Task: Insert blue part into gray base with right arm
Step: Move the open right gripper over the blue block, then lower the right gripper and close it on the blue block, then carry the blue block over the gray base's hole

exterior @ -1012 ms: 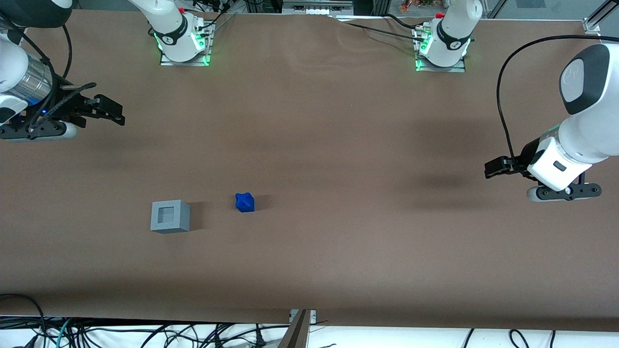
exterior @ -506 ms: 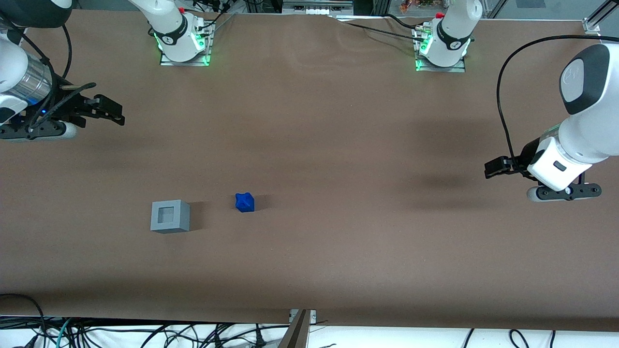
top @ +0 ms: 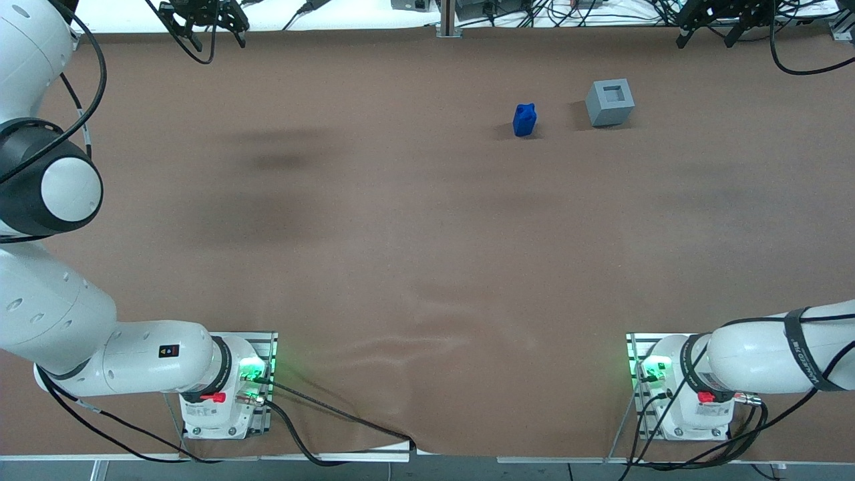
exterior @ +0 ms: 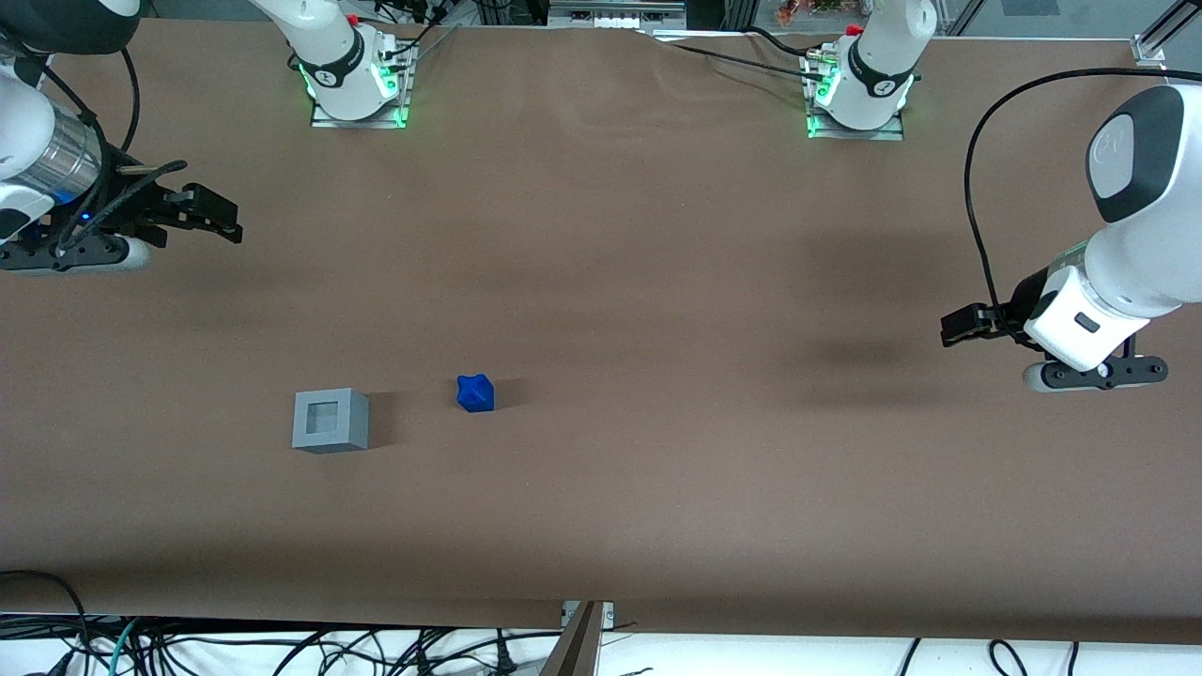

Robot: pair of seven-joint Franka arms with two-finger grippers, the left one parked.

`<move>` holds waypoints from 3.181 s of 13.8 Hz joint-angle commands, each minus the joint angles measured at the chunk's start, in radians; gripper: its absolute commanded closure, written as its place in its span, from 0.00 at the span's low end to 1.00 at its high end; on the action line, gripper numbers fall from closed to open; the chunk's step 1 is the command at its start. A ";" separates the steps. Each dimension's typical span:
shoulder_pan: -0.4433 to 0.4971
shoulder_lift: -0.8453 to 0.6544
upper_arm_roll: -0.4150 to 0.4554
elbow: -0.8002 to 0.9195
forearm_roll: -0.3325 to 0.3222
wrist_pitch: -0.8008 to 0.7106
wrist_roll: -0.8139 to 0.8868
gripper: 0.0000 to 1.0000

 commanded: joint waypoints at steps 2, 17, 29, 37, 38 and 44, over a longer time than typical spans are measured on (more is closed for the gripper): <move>0.025 0.015 0.020 -0.042 0.005 0.071 0.040 0.01; 0.288 0.478 0.019 -0.079 0.042 0.753 0.236 0.01; 0.331 0.636 0.019 -0.013 0.036 0.911 0.302 0.03; 0.329 0.635 0.014 -0.013 0.036 0.908 0.283 0.57; 0.321 0.627 0.010 -0.013 0.034 0.894 0.276 0.59; 0.236 0.523 -0.004 0.154 0.029 0.465 0.166 0.60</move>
